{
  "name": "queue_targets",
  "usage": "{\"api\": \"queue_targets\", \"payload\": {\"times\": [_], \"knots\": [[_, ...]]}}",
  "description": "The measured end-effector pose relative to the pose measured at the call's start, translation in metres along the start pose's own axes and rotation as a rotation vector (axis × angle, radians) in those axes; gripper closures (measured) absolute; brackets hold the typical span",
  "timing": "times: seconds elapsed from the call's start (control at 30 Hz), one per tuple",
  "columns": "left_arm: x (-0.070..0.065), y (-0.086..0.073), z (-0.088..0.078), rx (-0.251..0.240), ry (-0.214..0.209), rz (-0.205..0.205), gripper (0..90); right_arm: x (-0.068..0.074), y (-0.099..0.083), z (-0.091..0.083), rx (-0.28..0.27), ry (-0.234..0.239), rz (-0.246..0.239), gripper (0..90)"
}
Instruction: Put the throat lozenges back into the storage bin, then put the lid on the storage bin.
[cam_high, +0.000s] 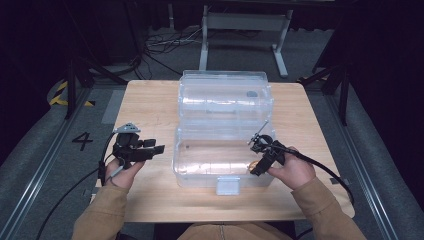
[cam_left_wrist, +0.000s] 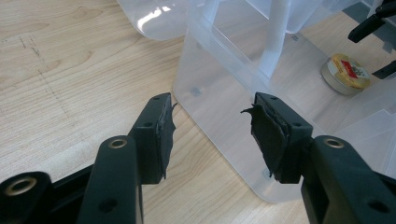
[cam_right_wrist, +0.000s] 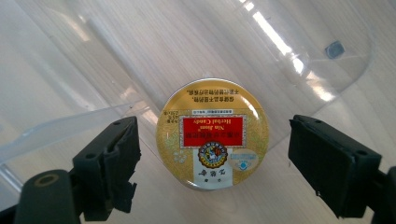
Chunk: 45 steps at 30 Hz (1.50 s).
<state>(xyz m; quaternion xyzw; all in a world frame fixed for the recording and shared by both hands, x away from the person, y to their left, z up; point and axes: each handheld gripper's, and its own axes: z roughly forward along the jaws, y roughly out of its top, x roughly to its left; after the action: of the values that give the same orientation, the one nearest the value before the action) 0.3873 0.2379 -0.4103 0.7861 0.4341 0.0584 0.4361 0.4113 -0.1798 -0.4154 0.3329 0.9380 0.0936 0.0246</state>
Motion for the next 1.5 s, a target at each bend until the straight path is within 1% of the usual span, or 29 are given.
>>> {"api": "queue_targets", "payload": {"times": [0.2,0.23,0.3,0.4,0.47,0.5,0.53,0.57,0.63,0.7,0.73,0.77,0.8,0.83,0.9,0.93,0.97,1.1,1.13,1.17,1.2,1.23,1.27,1.3,1.33,1.37,1.4,1.43,1.5], "knots": [[0.000,0.000,-0.001,-0.007,0.001,-0.002,49.0,0.000,0.000,0.000,0.001,-0.004,0.001,16.8],[0.000,0.000,-0.001,-0.007,0.001,-0.002,49.0,0.000,0.000,-0.001,-0.002,-0.007,-0.009,17.0],[0.000,0.000,-0.001,-0.010,0.002,-0.001,49.0,0.000,-0.001,-0.002,-0.006,-0.013,-0.013,17.6],[-0.001,0.001,-0.002,-0.015,-0.001,0.001,49.0,0.000,-0.003,-0.008,-0.035,-0.013,-0.009,19.7],[-0.001,0.002,-0.001,-0.018,-0.002,0.006,49.0,-0.001,-0.005,-0.014,-0.060,0.002,-0.014,21.2],[-0.002,0.003,-0.001,-0.019,-0.006,0.006,49.0,-0.001,-0.006,-0.018,-0.075,0.012,-0.020,23.4],[-0.002,0.003,-0.001,-0.019,-0.006,0.006,49.0,-0.001,-0.006,-0.018,-0.075,0.012,-0.020,23.4],[-0.002,0.003,0.000,-0.020,-0.009,0.007,48.9,-0.001,-0.009,-0.026,-0.118,0.034,-0.032,27.8],[-0.002,0.005,0.001,-0.019,-0.015,0.015,48.9,-0.001,-0.013,-0.034,-0.161,0.052,-0.037,30.9],[-0.003,0.006,0.002,-0.018,-0.021,0.008,48.9,-0.001,-0.016,-0.041,-0.200,0.056,-0.040,33.8],[-0.003,0.007,0.003,-0.017,-0.024,0.016,48.9,-0.001,-0.017,-0.043,-0.214,0.056,-0.040,34.6],[-0.004,0.007,0.004,-0.015,-0.026,0.012,48.8,-0.002,-0.019,-0.046,-0.227,0.055,-0.040,35.5],[-0.004,0.008,0.004,-0.012,-0.030,0.021,48.8,-0.002,-0.020,-0.048,-0.237,0.053,-0.040,35.9],[-0.005,0.009,0.005,-0.014,-0.034,0.018,48.8,-0.003,-0.022,-0.051,-0.252,0.049,-0.037,36.7],[-0.006,0.010,0.005,-0.017,-0.043,0.030,48.6,-0.004,-0.025,-0.056,-0.291,0.042,-0.034,37.4],[-0.008,0.011,0.006,-0.020,-0.050,0.029,48.4,-0.004,-0.026,-0.059,-0.312,0.049,-0.030,37.8],[-0.008,0.012,0.006,-0.018,-0.052,0.037,48.3,-0.005,-0.029,-0.065,-0.350,0.054,-0.027,37.9],[-0.010,0.015,0.008,-0.018,-0.062,0.045,48.3,-0.010,-0.036,-0.077,-0.443,0.076,-0.029,37.1],[-0.010,0.016,0.008,-0.018,-0.063,0.050,48.2,-0.011,-0.038,-0.081,-0.478,0.089,-0.021,36.5],[-0.010,0.016,0.008,-0.021,-0.064,0.053,48.2,-0.014,-0.041,-0.085,-0.514,0.112,-0.008,37.2],[-0.010,0.017,0.008,-0.025,-0.067,0.054,48.1,-0.015,-0.042,-0.088,-0.538,0.120,-0.003,37.2],[-0.010,0.017,0.008,-0.025,-0.067,0.054,48.1,-0.015,-0.042,-0.088,-0.538,0.120,-0.003,37.2],[-0.011,0.018,0.007,-0.024,-0.067,0.055,48.1,-0.017,-0.045,-0.093,-0.570,0.113,-0.003,35.7],[-0.013,0.018,0.006,-0.029,-0.070,0.059,48.1,-0.021,-0.047,-0.097,-0.578,0.111,-0.004,29.8],[-0.013,0.018,0.006,-0.029,-0.070,0.059,48.1,-0.021,-0.047,-0.097,-0.578,0.111,-0.004,29.8],[-0.016,0.019,0.004,-0.030,-0.073,0.070,48.2,-0.023,-0.048,-0.099,-0.591,0.097,-0.012,27.4],[-0.016,0.019,0.004,-0.030,-0.073,0.070,48.1,-0.023,-0.048,-0.099,-0.591,0.097,-0.012,27.4],[-0.019,0.020,0.003,-0.033,-0.076,0.077,48.2,-0.025,-0.048,-0.100,-0.599,0.101,-0.019,25.5],[-0.025,0.022,0.001,-0.036,-0.083,0.092,48.1,-0.030,-0.047,-0.104,-0.626,0.118,-0.022,25.7]]}}
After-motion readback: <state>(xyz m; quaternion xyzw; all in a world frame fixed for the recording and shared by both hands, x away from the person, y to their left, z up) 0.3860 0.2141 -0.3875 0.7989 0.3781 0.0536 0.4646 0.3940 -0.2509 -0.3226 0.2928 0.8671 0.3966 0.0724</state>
